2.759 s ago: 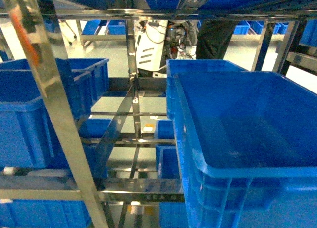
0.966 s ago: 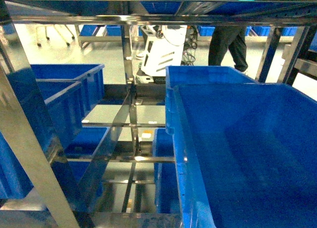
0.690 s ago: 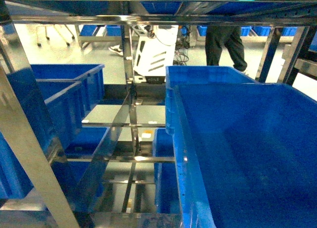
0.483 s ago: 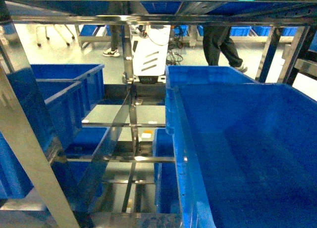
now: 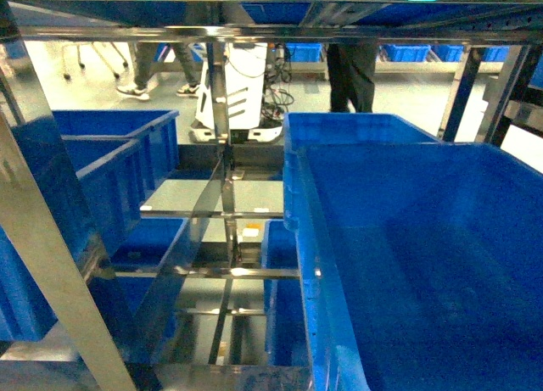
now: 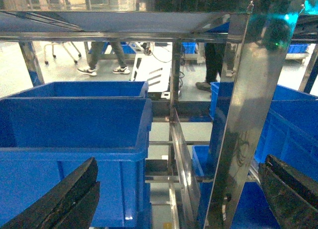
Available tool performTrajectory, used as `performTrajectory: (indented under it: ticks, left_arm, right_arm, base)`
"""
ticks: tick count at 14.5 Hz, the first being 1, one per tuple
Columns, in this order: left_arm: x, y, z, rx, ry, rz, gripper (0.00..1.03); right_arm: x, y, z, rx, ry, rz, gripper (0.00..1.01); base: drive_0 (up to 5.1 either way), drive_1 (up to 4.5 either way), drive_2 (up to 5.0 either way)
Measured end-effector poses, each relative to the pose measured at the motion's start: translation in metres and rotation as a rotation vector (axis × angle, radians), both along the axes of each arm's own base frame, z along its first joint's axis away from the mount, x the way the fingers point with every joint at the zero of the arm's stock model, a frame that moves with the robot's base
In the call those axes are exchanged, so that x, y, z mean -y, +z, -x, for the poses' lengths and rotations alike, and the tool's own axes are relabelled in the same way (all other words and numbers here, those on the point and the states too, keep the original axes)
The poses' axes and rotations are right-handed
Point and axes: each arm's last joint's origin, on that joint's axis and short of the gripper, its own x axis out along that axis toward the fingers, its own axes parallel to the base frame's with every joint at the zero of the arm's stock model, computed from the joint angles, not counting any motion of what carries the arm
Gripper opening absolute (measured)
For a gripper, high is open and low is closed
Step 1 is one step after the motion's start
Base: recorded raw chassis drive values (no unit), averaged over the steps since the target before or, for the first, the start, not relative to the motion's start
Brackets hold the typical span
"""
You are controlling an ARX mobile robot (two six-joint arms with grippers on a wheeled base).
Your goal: Pick red block from blue box to shelf
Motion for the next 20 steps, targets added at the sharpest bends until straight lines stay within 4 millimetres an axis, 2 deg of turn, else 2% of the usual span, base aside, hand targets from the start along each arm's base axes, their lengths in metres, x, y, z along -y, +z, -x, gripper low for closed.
performTrajectory:
  ticks: [5,6,7,9,10,11,14,16,17,18,20]
  left_arm:
    - [0.0,0.0,0.0,0.0,0.0,0.0,0.98]
    - [0.0,0.0,0.0,0.0,0.0,0.0,0.98]
    - [0.0,0.0,0.0,0.0,0.001,0.0,0.98]
    - [0.0,0.0,0.0,0.0,0.0,0.0,0.98]
    - [0.0,0.0,0.0,0.0,0.0,0.0,0.98]
    - [0.0,0.0,0.0,0.0,0.0,0.0,0.98]
    - [0.0,0.0,0.0,0.0,0.0,0.0,0.98]
    - [0.0,0.0,0.0,0.0,0.0,0.0,0.98]
    - [0.0,0.0,0.0,0.0,0.0,0.0,0.98]
    - [0.0,0.0,0.0,-0.001,0.0,0.0,0.98]
    - [0.0,0.0,0.0,0.0,0.0,0.0,0.98]
  right_arm:
    - [0.0,0.0,0.0,0.0,0.0,0.0,0.29]
    - [0.0,-0.002,0.0,-0.035,-0.008,0.011,0.29]
    - [-0.004,-0.003,-0.002,-0.192,-0.073,0.087,0.29]
    - [-0.01,0.008,-0.014,-0.226,-0.073,0.115,0.29]
    - [-0.013,0.019,-0.026,-0.222,-0.052,0.083,0.29]
    - [-0.017,0.02,-0.043,-0.251,-0.011,0.034,0.29]
    - [-0.03,0.004,-0.098,-0.352,0.044,-0.047,0.29]
    - [-0.04,-0.009,-0.136,-0.364,0.047,-0.044,0.48]
    - [-0.045,-0.019,-0.137,-0.404,0.044,-0.02,0.61]
    - [-0.047,-0.02,-0.129,-0.407,0.043,0.009,0.72]
    - [-0.047,0.003,-0.097,-0.254,0.01,0.079,0.99]
  base:
    - [0.0,0.0,0.0]
    - [0.0,0.0,0.0]
    - [0.0,0.0,0.0]
    - [0.0,0.0,0.0]
    - [0.0,0.0,0.0]
    - [0.0,0.0,0.0]
    - [0.0,0.0,0.0]
    - [0.0,0.0,0.0]
    - [0.0,0.0,0.0]
    - [0.0,0.0,0.0]
    - [0.0,0.0,0.0]
